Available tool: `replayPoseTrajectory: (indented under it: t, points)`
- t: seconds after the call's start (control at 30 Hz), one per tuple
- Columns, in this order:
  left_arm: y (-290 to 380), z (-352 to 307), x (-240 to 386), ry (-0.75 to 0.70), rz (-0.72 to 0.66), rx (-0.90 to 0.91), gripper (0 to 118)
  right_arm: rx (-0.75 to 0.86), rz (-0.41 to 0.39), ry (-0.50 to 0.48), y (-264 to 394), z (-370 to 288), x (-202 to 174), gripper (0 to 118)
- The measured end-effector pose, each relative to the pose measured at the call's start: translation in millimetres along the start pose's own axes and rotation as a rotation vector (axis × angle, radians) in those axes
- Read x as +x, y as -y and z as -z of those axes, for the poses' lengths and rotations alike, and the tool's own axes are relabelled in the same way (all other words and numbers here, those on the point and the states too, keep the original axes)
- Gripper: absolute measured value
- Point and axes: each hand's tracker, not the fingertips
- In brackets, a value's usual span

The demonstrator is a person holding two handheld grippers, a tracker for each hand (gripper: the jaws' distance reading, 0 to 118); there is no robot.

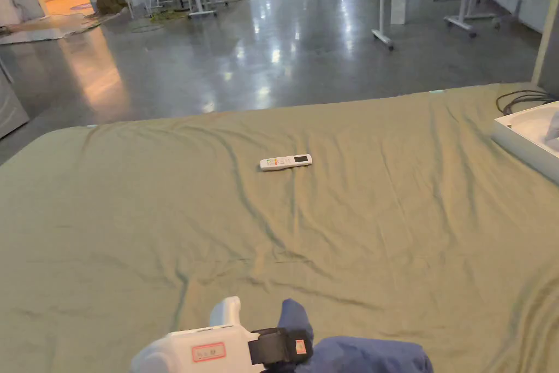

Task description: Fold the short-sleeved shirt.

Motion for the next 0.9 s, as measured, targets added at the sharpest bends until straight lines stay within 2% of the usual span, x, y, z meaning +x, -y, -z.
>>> replayPoseTrajectory:
  t: [0.1, 0.17, 0.23, 0.27, 0.37, 0.43, 0.5, 0.6, 0.63, 0.67, 0.7, 0.73, 0.8, 0.83, 0.9]
  points:
    - [15, 58, 24, 0.044, -0.018, -0.084, 13, 0.006, 0.007, 0.027, 1, -10, 6, 0]
    - [20, 89, 34, -0.057, 0.048, -0.122, 15, 0.003, 0.016, 0.037, 6, -14, 13, 0]
    - [23, 113, 35, -0.172, 0.144, -0.152, 38, 0.000, 0.018, 0.061, 12, -19, 16, 0]
    - [22, 115, 36, -0.150, 0.142, -0.163, 46, -0.003, 0.022, 0.067, 16, -20, 20, 0]
    - [20, 83, 52, 0.058, 0.088, -0.078, 57, -0.011, 0.041, 0.074, 24, -26, 26, 0]
    - [19, 56, 58, 0.156, 0.125, -0.012, 76, -0.014, 0.081, 0.042, 30, -26, 31, 0]
    - [21, 41, 58, 0.083, 0.120, 0.070, 79, -0.012, 0.122, -0.027, 34, -25, 35, 0]
    - [24, 57, 45, -0.014, 0.077, -0.005, 80, -0.013, 0.114, -0.021, 32, -23, 32, 0]
    - [28, 69, 41, -0.023, 0.069, -0.061, 76, -0.017, 0.105, -0.024, 32, -22, 30, 0]
    - [35, 83, 38, -0.023, 0.060, -0.124, 65, -0.022, 0.093, -0.020, 31, -21, 28, 0]
    - [42, 100, 36, -0.002, 0.044, -0.166, 39, -0.027, 0.075, -0.014, 31, -20, 26, 0]
    - [50, 116, 34, -0.042, 0.035, -0.197, 14, -0.030, 0.060, -0.007, 30, -20, 25, 0]
    - [60, 144, 27, -0.145, 0.074, -0.233, 8, -0.041, 0.040, 0.006, 29, -22, 24, 0]
    - [62, 149, 28, -0.148, 0.091, -0.217, 4, -0.043, 0.033, 0.010, 29, -22, 24, 0]
    - [57, 146, 36, -0.161, 0.081, -0.208, 4, -0.049, 0.028, 0.013, 29, -23, 24, 0]
